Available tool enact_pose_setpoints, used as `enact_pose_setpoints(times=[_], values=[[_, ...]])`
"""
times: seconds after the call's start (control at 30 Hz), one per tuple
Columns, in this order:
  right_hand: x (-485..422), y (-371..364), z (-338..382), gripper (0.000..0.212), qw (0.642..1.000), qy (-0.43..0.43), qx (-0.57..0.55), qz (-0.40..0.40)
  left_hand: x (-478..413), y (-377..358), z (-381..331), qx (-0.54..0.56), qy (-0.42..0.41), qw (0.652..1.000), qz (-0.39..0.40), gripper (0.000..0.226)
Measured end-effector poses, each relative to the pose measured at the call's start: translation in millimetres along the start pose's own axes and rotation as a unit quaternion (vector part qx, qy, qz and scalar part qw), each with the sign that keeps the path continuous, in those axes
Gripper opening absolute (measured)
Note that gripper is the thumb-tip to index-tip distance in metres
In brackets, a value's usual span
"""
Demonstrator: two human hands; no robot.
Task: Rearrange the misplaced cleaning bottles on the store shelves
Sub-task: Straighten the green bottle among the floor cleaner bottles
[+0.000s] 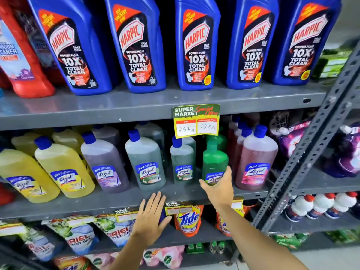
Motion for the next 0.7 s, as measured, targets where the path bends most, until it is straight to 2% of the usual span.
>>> enact_pose_setpoints(times=[0.13, 0.3, 0.7], values=[[-10, 19, -12, 0.094, 1.0, -0.003, -0.006, -0.015, 0, -1, 0, -0.004, 0.004, 1.0, -0.001, 0.075], [-12, 15, -18, 0.102, 1.0, -0.014, -0.009, -0.005, -1, -2, 1, -0.01, 0.006, 1.0, 0.004, 0.075], [-31, 5, -13, 0.102, 1.0, 0.002, -0.019, 0.018, 1, 0, -1, -0.016, 0.0, 1.0, 0.003, 0.072]])
Point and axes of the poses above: each hand's wrist, its own x-axis away from the middle knuckle, its own y-axis out of the back of the hand, z = x × y, the point moved 10 cm from there along -x, towards the middle knuckle, and after that the axes turned 4 degrees about z, right-handed, at the moved point
